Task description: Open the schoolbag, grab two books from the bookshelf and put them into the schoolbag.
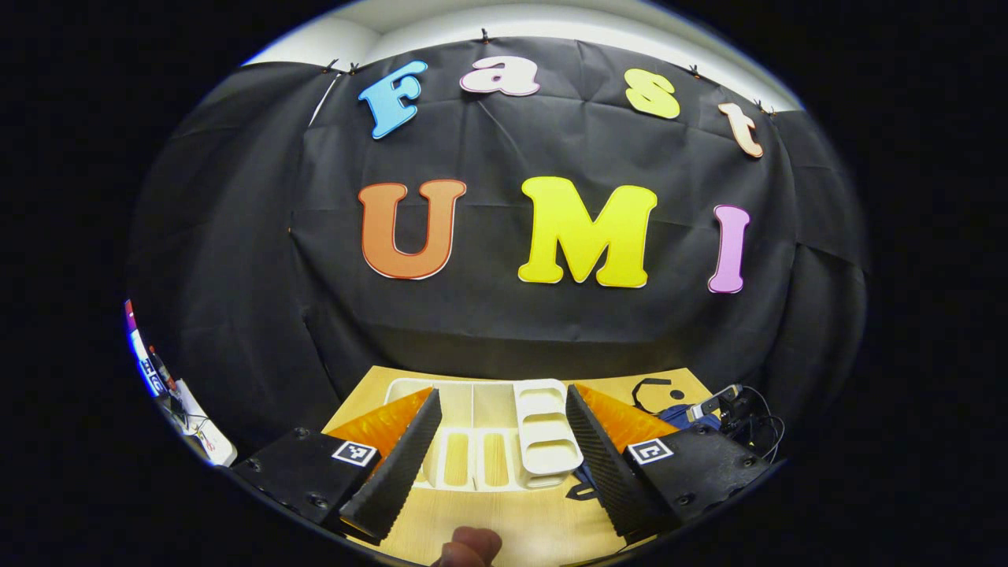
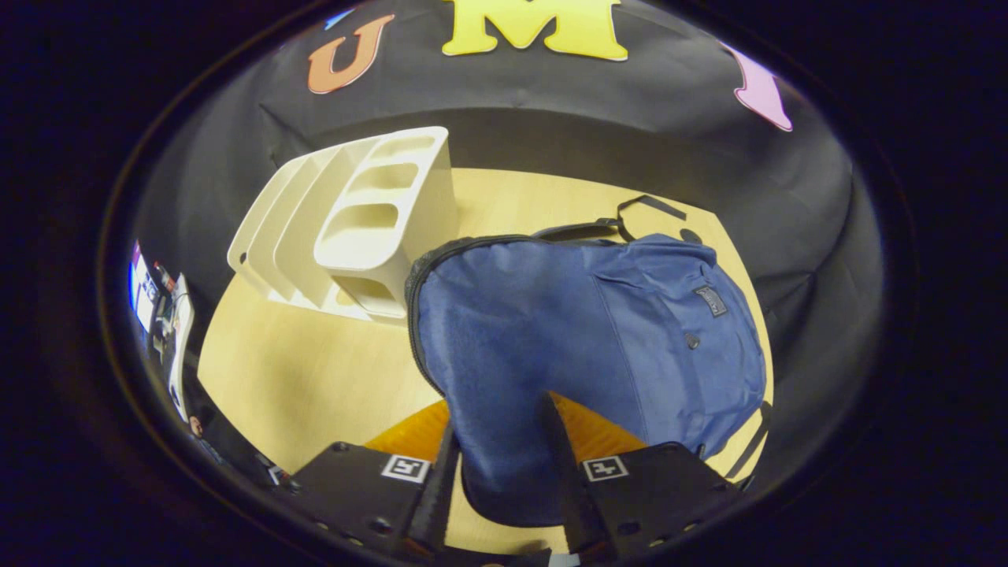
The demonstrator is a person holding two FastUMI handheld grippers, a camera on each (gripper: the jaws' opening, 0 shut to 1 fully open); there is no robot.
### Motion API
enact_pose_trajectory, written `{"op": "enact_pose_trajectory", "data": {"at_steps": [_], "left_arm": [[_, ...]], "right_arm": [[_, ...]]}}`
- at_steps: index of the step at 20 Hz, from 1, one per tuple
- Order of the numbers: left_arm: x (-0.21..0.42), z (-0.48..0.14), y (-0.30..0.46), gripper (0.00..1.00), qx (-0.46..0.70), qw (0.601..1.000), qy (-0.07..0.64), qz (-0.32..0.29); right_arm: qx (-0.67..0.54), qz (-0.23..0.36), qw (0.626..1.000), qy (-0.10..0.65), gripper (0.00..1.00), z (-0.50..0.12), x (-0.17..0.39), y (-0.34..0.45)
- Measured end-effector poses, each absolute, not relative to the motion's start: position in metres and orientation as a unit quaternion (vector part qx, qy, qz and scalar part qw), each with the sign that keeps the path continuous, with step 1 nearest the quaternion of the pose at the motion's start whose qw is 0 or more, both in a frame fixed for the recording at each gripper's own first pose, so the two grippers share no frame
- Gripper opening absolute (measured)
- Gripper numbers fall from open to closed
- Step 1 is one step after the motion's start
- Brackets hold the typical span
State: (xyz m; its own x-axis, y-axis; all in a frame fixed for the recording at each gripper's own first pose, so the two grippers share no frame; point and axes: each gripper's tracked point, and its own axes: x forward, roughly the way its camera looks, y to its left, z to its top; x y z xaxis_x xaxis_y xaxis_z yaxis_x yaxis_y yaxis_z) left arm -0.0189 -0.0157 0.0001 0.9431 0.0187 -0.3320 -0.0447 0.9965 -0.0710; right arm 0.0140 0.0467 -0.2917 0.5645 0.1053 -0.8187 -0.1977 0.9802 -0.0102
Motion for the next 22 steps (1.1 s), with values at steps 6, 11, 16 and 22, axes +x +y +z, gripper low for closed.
{"op": "enact_pose_trajectory", "data": {"at_steps": [6, 11, 16, 22], "left_arm": [[-0.025, -0.002, 0.003, 0.99, -0.045, 0.985, 0.166, 0.019], [-0.021, 0.009, 0.009, 0.99, -0.047, 0.988, 0.148, 0.019], [-0.006, 0.032, 0.016, 0.99, -0.048, 0.991, 0.120, 0.023], [0.006, 0.075, 0.019, 0.99, -0.020, 0.997, 0.066, 0.022]], "right_arm": [[-0.020, 0.101, 0.881, 0.461, 0.86, -0.291, 0.002, 0.074], [-0.016, 0.091, 0.906, 0.413, 0.98, -0.252, 0.013, 0.078], [-0.017, 0.074, 0.958, 0.276, 0.98, -0.144, 0.041, 0.076], [-0.044, 0.041, 0.997, 0.052, 0.96, 0.011, 0.044, 0.061]]}}
